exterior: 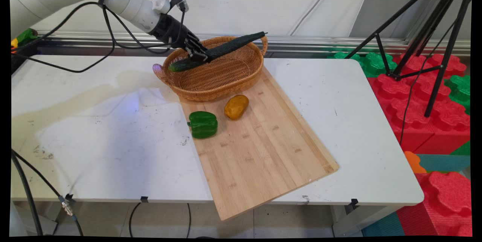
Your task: Place the picked object in the vegetable basket
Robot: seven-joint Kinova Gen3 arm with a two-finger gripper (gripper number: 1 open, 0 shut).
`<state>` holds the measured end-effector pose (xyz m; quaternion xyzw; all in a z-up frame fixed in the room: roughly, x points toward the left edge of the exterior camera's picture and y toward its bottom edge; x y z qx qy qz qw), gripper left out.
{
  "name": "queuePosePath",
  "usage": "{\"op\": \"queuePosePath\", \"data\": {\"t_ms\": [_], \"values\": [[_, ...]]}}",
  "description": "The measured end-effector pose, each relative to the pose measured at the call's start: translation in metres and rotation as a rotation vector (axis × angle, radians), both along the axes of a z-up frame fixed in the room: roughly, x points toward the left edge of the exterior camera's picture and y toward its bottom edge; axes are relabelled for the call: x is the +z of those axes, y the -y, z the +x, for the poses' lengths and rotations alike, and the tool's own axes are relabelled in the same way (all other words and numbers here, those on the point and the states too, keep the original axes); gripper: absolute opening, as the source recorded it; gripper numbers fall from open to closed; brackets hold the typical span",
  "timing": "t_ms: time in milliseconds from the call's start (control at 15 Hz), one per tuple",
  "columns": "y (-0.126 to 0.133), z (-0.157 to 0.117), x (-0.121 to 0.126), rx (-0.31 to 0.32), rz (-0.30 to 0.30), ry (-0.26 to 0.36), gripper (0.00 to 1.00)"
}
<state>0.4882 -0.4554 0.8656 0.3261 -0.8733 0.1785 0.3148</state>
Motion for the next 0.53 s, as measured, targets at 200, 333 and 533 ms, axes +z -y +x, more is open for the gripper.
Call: {"op": "queuePosePath", "data": {"t_ms": [200,333,533], "values": [[0.007,0.006,-0.014,0.0,0.018,0.0,1.0],[0.008,0.008,-0.018,-0.002,0.025,-0.002,1.0],[0.009,0.011,-0.02,-0.002,0.03,-0.007,1.0]]}}
